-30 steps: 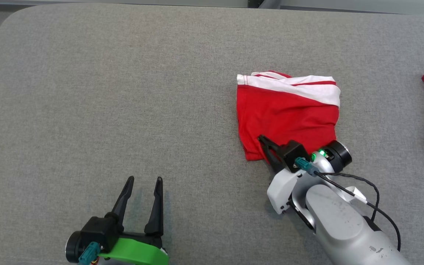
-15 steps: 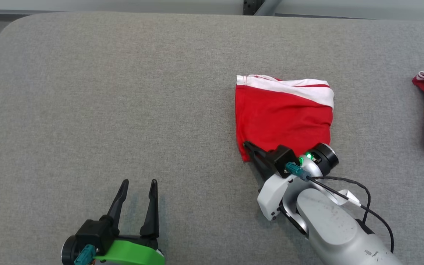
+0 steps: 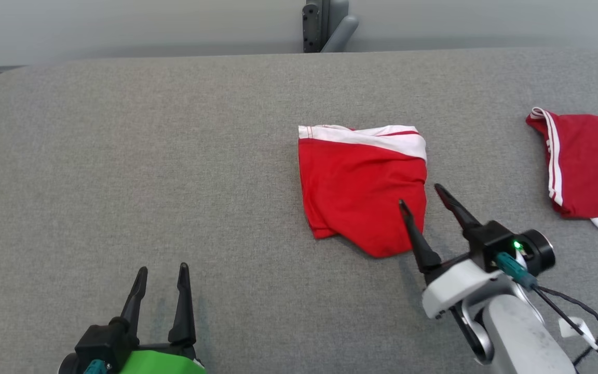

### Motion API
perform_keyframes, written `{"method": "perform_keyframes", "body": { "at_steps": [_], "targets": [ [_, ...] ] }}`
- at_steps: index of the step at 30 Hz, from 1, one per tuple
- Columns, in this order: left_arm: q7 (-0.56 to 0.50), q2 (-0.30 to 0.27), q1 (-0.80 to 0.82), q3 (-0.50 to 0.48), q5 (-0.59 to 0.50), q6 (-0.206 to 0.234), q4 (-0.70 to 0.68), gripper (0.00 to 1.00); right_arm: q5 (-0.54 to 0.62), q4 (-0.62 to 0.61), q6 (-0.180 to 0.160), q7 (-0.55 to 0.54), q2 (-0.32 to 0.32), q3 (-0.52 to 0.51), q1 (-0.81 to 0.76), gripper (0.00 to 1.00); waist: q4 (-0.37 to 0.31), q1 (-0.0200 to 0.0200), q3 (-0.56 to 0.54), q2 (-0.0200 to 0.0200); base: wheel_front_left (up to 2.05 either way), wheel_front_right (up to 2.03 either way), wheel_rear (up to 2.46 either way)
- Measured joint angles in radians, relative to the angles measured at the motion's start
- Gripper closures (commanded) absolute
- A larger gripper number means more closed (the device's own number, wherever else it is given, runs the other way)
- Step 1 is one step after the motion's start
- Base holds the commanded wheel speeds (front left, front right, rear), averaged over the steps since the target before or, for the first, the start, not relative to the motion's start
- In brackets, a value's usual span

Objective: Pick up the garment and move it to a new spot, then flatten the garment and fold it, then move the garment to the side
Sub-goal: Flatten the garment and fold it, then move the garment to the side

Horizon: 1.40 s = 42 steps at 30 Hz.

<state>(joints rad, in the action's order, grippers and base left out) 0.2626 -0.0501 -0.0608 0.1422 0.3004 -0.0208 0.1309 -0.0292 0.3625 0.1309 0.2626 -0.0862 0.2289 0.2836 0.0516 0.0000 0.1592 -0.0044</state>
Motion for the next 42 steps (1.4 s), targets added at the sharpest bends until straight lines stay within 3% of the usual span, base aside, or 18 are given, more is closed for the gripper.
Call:
{"method": "perform_keyframes", "body": {
  "at_steps": [7,13,25,31,34,42],
  "targets": [
    [0.0,0.0,-0.029,-0.032,-0.007,-0.005,-0.005,0.0,0.004,-0.126,0.0,0.0,-0.006,-0.205,-0.177,0.0,-0.026,0.0,-0.056,0.0,0.0,0.0,0.0],
    [0.0,0.0,-0.086,-0.046,-0.017,-0.016,0.002,0.0,-0.013,-0.171,0.0,0.0,0.008,-0.304,-0.31,0.0,-0.038,0.0,-0.11,0.0,0.0,0.0,0.0],
    [0.0,0.0,-0.116,-0.068,-0.03,-0.029,0.006,0.0,-0.022,-0.151,0.0,0.0,0.015,-0.362,-0.378,0.0,-0.061,0.0,-0.158,0.0,0.0,0.0,0.0],
    [0.0,0.0,-0.115,-0.059,-0.029,-0.029,-0.002,0.0,-0.063,-0.143,0.0,0.0,0.018,-0.334,-0.318,0.0,-0.054,0.0,-0.147,0.0,0.0,0.0,0.0],
    [0.0,0.0,-0.11,-0.048,-0.026,-0.027,-0.017,0.0,-0.109,-0.066,0.0,-0.006,0.016,-0.278,-0.236,0.0,-0.052,0.0,-0.127,0.0,0.0,0.0,0.0],
    [0.0,0.0,-0.026,-0.012,-0.022,-0.041,-0.01,0.0,-0.298,0.113,0.0,-0.296,0.018,-0.173,0.086,0.0,-0.034,0.0,-0.031,0.0,0.0,0.0,0.0]
  ]
}}
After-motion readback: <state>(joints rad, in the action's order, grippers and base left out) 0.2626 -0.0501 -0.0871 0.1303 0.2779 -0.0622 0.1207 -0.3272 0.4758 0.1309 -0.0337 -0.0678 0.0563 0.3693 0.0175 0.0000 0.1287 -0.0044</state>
